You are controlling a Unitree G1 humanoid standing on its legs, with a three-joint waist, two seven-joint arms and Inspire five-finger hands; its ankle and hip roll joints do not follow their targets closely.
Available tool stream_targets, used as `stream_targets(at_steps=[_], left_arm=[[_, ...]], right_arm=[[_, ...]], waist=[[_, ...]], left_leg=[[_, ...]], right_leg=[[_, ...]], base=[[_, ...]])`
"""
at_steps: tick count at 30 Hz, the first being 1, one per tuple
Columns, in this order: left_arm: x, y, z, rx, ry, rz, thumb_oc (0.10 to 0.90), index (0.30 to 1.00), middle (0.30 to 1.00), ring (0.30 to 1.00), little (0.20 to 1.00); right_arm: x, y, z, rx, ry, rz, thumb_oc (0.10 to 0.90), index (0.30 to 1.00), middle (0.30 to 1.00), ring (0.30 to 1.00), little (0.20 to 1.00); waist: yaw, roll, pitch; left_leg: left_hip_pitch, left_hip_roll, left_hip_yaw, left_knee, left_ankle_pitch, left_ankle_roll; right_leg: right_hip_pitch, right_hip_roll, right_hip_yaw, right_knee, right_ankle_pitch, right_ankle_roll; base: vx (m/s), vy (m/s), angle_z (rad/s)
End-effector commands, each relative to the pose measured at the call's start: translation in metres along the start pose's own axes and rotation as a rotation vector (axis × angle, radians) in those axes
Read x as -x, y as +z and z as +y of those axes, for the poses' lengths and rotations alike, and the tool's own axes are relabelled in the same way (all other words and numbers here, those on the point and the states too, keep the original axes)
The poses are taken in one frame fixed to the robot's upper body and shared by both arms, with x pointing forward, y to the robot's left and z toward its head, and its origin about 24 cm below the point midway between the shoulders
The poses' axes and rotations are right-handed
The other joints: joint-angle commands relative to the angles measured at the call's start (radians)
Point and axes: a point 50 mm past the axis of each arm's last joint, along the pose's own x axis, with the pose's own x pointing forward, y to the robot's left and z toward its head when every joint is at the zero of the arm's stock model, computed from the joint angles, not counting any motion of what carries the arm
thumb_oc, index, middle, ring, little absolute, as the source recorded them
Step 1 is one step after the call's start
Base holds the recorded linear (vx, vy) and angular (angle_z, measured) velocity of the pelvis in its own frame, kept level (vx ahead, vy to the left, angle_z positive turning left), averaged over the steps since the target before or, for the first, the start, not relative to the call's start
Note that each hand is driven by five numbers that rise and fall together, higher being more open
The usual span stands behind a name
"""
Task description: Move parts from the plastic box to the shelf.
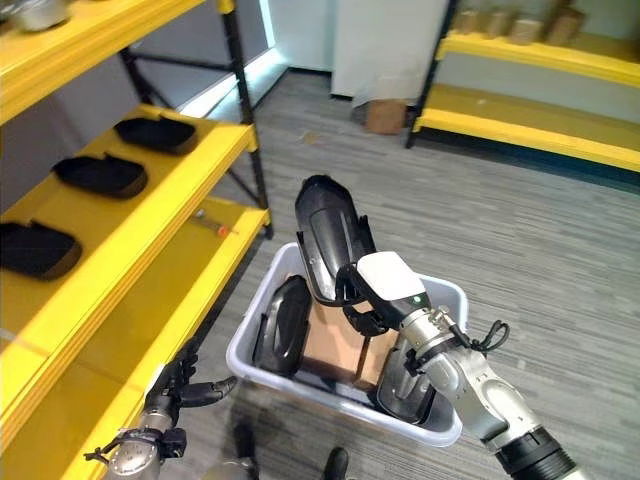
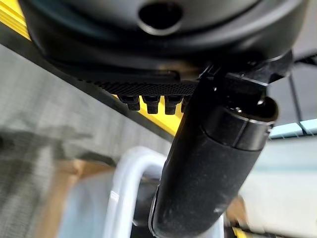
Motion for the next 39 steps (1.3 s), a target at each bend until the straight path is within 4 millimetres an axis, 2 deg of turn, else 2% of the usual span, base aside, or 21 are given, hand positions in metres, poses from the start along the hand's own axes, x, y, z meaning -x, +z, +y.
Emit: stream_targets(at_steps=[1, 3, 6, 7, 12, 14, 17, 21, 26, 34, 37, 38, 39], left_arm=[[-0.007, 0.052, 0.004, 0.013, -0.018, -0.254, 0.9, 1.0, 1.0, 1.0, 1.0], [-0.008, 0.054, 0.001, -0.001, -0.036, -0.259, 0.9, 1.0, 1.0, 1.0, 1.0], [-0.008, 0.055, -0.001, -0.027, -0.048, -0.264, 0.9, 1.0, 1.0, 1.0, 1.0], [-0.009, 0.061, -0.001, -0.045, -0.049, -0.284, 0.9, 1.0, 1.0, 1.0, 1.0], [-0.01, 0.062, 0.005, -0.087, -0.029, -0.291, 0.9, 1.0, 1.0, 1.0, 1.0], [-0.009, 0.063, 0.013, -0.094, 0.007, -0.297, 0.9, 1.0, 1.0, 1.0, 1.0], [-0.009, 0.062, 0.014, -0.097, 0.014, -0.294, 0.9, 1.0, 1.0, 1.0, 1.0], [-0.007, 0.06, 0.016, -0.096, 0.029, -0.287, 0.9, 1.0, 1.0, 1.0, 1.0], [-0.002, 0.054, 0.02, -0.083, 0.058, -0.271, 0.9, 1.0, 1.0, 1.0, 1.0], [-0.001, 0.055, 0.024, -0.096, 0.075, -0.28, 0.9, 1.0, 1.0, 1.0, 1.0], [-0.003, 0.057, 0.021, -0.106, 0.066, -0.285, 0.9, 1.0, 1.0, 1.0, 1.0], [-0.005, 0.057, 0.019, -0.113, 0.055, -0.281, 0.9, 1.0, 1.0, 1.0, 1.0], [-0.006, 0.056, 0.018, -0.119, 0.048, -0.278, 0.9, 1.0, 1.0, 1.0, 1.0]], right_arm=[[-0.012, 0.022, -0.065, 0.028, -0.354, -0.15, 0.4, 0.3, 0.3, 0.3, 0.3], [-0.009, 0.02, -0.064, 0.019, -0.356, -0.134, 0.4, 0.3, 0.3, 0.3, 0.3], [-0.007, 0.016, -0.062, 0.019, -0.349, -0.112, 0.4, 0.3, 0.3, 0.3, 0.3], [-0.006, 0.013, -0.062, 0.022, -0.347, -0.097, 0.4, 0.3, 0.3, 0.3, 0.3], [-0.006, 0.014, -0.058, -0.014, -0.343, -0.088, 0.4, 0.3, 0.3, 0.3, 0.3], [-0.01, 0.018, -0.053, -0.033, -0.331, -0.097, 0.4, 0.3, 0.3, 0.3, 0.3], [-0.012, 0.019, -0.052, -0.036, -0.33, -0.1, 0.4, 0.3, 0.3, 0.3, 0.3], [-0.019, 0.026, -0.049, -0.045, -0.32, -0.125, 0.4, 0.3, 0.3, 0.3, 0.3], [-0.026, 0.032, -0.044, -0.051, -0.299, -0.147, 0.4, 0.3, 0.3, 0.3, 0.3], [-0.033, 0.036, -0.037, -0.052, -0.275, -0.157, 0.4, 0.3, 0.3, 0.3, 0.3], [-0.031, 0.033, -0.033, -0.045, -0.257, -0.143, 0.4, 0.3, 0.3, 0.3, 0.3], [-0.029, 0.031, -0.032, -0.045, -0.249, -0.135, 0.4, 0.3, 0.3, 0.3, 0.3], [-0.028, 0.03, -0.032, -0.044, -0.247, -0.13, 0.4, 0.3, 0.3, 0.3, 0.3]], waist=[[-0.014, 0.006, -0.068], [-0.019, 0.012, -0.083], [-0.011, 0.015, -0.095], [-0.008, 0.007, -0.098], [0.011, -0.013, -0.105], [0.035, -0.03, -0.108], [0.048, -0.037, -0.111], [0.074, -0.056, -0.116], [0.098, -0.065, -0.117], [0.13, -0.07, -0.113], [0.122, -0.069, -0.105], [0.093, -0.058, -0.101], [0.071, -0.048, -0.095]], left_leg=[[0.075, 0.038, -0.067, 0.013, 0.117, -0.061], [0.103, 0.02, -0.037, -0.051, 0.095, -0.051], [0.122, -0.019, -0.047, -0.105, 0.075, -0.034], [0.124, -0.052, -0.061, -0.115, 0.054, -0.018], [0.126, -0.109, -0.08, -0.123, 0.011, 0.015], [0.125, -0.166, -0.102, -0.145, -0.012, 0.044], [0.123, -0.187, -0.112, -0.151, -0.021, 0.055], [0.112, -0.238, -0.145, -0.156, -0.052, 0.086], [0.107, -0.296, -0.175, -0.164, -0.083, 0.12], [0.104, -0.365, -0.23, -0.164, -0.114, 0.165], [0.102, -0.394, -0.247, -0.164, -0.102, 0.19], [0.108, -0.4, -0.281, -0.164, -0.102, 0.199], [0.111, -0.4, -0.306, -0.164, -0.097, 0.202]], right_leg=[[0.022, -0.046, 0.045, 0.094, -0.09, 0.119], [0.036, -0.064, 0.01, 0.111, -0.097, 0.129], [0.048, -0.093, -0.01, 0.126, -0.097, 0.142], [0.058, -0.122, -0.021, 0.137, -0.089, 0.153], [0.073, -0.175, -0.038, 0.149, -0.068, 0.184], [0.069, -0.223, -0.044, 0.172, -0.03, 0.215], [0.072, -0.238, -0.049, 0.174, -0.014, 0.226], [0.074, -0.279, -0.063, 0.19, 0.029, 0.253], [0.053, -0.329, -0.053, 0.22, 0.086, 0.28], [0.031, -0.389, -0.018, 0.312, 0.132, 0.286], [0.005, -0.396, 0.022, 0.376, 0.168, 0.265], [-0.046, -0.329, 0.141, 0.414, 0.146, 0.238], [-0.089, -0.264, 0.232, 0.439, 0.117, 0.217]], base=[[0.08, 0.11, 0.27], [0.06, 0.123, 0.35], [0.08, 0.204, 0.71], [0.1, 0.278, 0.67], [0.07, 0.192, 0.3], [0.07, 0.256, 0.2], [0.03, 0.121, 0.11], [0.03, 0.156, 0.2], [0.01, 0.149, 0.17], [0.01, 0.125, 0.22], [-0.02, 0.127, 0.37], [0.04, 0.135, 0.64], [0.05, 0.134, 0.86]])
